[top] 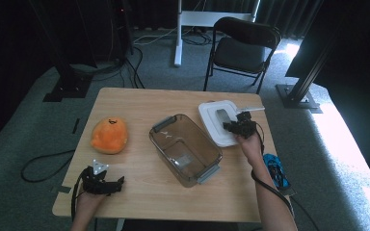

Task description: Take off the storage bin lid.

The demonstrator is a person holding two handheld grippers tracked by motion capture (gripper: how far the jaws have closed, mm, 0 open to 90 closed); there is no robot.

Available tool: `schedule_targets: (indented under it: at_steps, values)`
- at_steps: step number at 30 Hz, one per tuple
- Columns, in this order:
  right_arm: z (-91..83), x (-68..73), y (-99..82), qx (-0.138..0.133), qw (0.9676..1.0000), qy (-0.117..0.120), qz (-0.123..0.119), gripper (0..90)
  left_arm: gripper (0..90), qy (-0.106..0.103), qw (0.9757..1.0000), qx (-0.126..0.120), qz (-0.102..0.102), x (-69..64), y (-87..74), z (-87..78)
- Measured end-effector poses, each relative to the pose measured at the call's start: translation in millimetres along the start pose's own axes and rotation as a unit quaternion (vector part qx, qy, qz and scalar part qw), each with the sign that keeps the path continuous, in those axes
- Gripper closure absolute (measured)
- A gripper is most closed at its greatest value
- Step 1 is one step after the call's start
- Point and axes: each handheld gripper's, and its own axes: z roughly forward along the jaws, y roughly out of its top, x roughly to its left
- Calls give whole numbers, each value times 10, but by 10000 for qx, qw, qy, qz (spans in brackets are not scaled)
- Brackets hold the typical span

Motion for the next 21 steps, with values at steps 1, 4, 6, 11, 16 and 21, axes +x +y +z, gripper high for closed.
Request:
schedule_targets:
  at_steps: [1,4,6,11,16,21]
  values:
    - [15,-3,-10,14,10000,-25,2,676,14,0,10000,0,0,0,0,0]
    - [41,-14,-35,7,10000,-38,20,676,14,0,10000,0,0,0,0,0]
    - [74,-29,-67,37,10000,-45,42,676,14,-1,10000,-2,0,0,0,0]
    - [147,-40,-136,131,9999,-25,80,676,14,0,10000,0,0,0,0,0]
    - [233,-37,-215,250,9996,-24,98,676,14,3,10000,1,-6,2,0,-1]
    - [286,-13,-268,275,9996,-23,86,676,14,61,10000,8,-50,10,0,-2]
